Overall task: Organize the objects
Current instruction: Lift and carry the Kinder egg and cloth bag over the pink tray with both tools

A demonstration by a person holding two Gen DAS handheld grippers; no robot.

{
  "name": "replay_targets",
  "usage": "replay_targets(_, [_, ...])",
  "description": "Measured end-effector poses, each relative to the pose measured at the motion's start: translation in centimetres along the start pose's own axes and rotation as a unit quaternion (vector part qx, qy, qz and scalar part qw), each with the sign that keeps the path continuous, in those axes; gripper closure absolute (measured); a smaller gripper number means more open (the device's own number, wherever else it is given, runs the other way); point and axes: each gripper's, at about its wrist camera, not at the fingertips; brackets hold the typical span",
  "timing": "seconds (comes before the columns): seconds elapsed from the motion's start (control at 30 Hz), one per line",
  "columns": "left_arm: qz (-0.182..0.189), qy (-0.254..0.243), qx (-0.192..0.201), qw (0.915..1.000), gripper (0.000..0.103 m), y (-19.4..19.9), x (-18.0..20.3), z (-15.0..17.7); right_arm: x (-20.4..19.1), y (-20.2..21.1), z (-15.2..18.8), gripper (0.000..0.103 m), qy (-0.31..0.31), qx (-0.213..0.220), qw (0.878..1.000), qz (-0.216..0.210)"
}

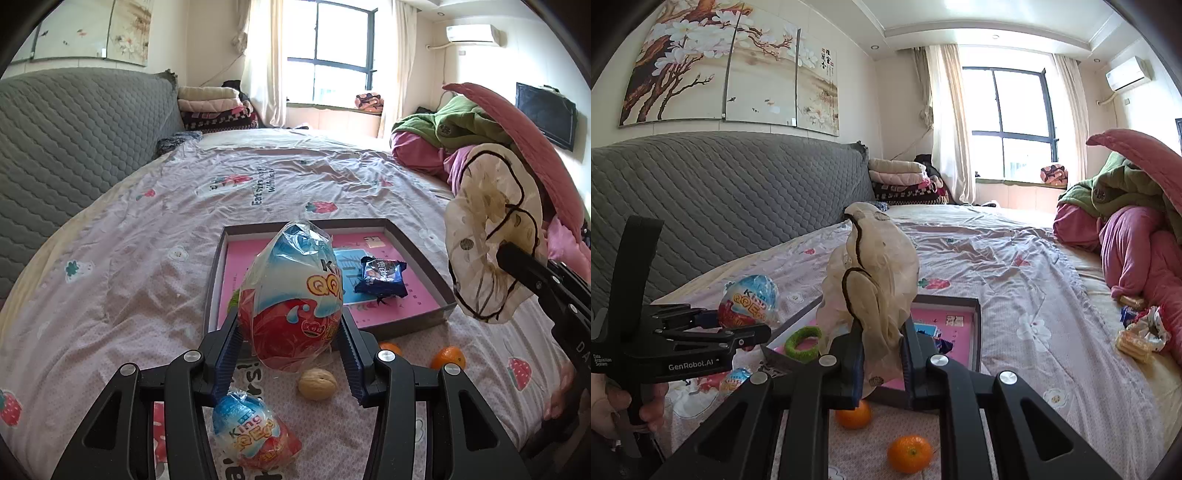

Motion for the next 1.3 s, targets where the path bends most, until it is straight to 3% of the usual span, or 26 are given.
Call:
replay_targets(0.43, [-0.004, -0.001, 0.002, 1.0000, 0.052, -0.8, 0.3, -1.0, 0.6, -0.7, -0.9, 0.086, 0.001, 0.008, 1.000, 0.011])
replay_targets(1.3, [-0.005, -0.008, -0.001, 1.0000, 0.052, -3.9, -2.7, -7.3, 3.3, -5.7, -2.5, 0.086, -0.005, -0.020, 1.000, 0.021])
Point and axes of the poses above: each gripper's, at about its wrist camera, not at the fingertips, and y roughly against the way its jaws point, x to its right, z to its underside, and after that the axes turned 10 degrees about -x, right-handed
